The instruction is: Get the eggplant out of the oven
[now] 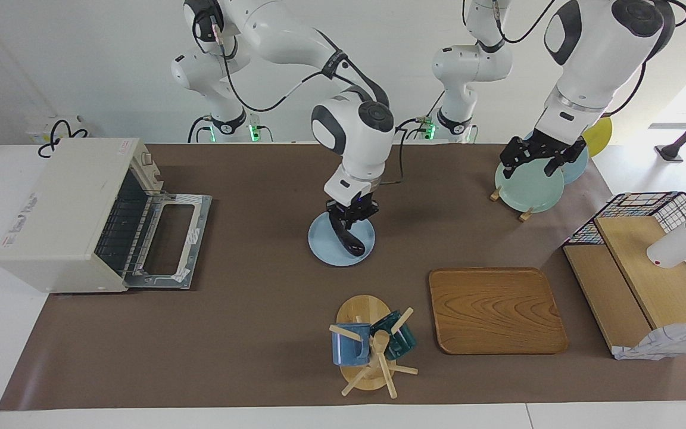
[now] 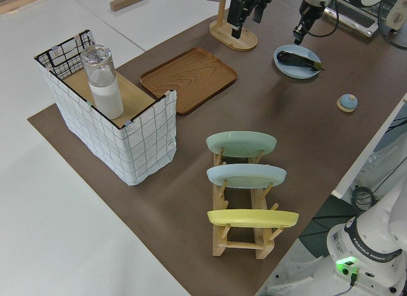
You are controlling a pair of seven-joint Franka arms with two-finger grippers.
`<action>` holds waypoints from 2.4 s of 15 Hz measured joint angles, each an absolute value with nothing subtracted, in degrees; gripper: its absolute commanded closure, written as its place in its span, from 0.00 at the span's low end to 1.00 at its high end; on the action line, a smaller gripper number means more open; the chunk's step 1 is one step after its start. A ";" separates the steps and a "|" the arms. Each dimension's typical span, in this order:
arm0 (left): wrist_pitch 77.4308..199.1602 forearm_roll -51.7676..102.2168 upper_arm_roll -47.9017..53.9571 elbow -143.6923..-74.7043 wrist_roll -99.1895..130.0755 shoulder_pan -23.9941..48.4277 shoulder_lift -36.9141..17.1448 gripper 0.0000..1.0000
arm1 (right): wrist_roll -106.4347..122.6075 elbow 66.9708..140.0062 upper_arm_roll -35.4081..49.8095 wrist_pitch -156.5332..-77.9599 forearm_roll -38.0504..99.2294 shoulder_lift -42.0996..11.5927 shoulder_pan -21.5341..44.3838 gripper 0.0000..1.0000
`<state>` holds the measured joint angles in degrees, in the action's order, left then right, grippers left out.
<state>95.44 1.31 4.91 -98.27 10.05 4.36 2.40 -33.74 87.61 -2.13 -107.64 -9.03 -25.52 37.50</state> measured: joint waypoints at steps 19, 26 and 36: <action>131.42 2.20 5.93 -106.11 67.62 35.92 -18.86 0.00 | -17.47 116.90 -2.29 -120.11 -22.76 -16.71 11.74 1.00; 133.48 2.20 5.78 -105.59 70.21 38.51 -23.75 0.04 | -11.32 115.35 -1.44 -115.71 -24.10 -16.03 11.30 1.00; 134.87 2.19 5.46 -105.58 72.07 38.62 -24.19 0.66 | 7.13 110.46 -1.54 -104.80 -22.98 -2.93 0.06 1.00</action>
<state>134.87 2.19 5.46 -105.58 72.07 38.62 -24.19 7.13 110.46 -1.54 -104.80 -22.98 -2.93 0.06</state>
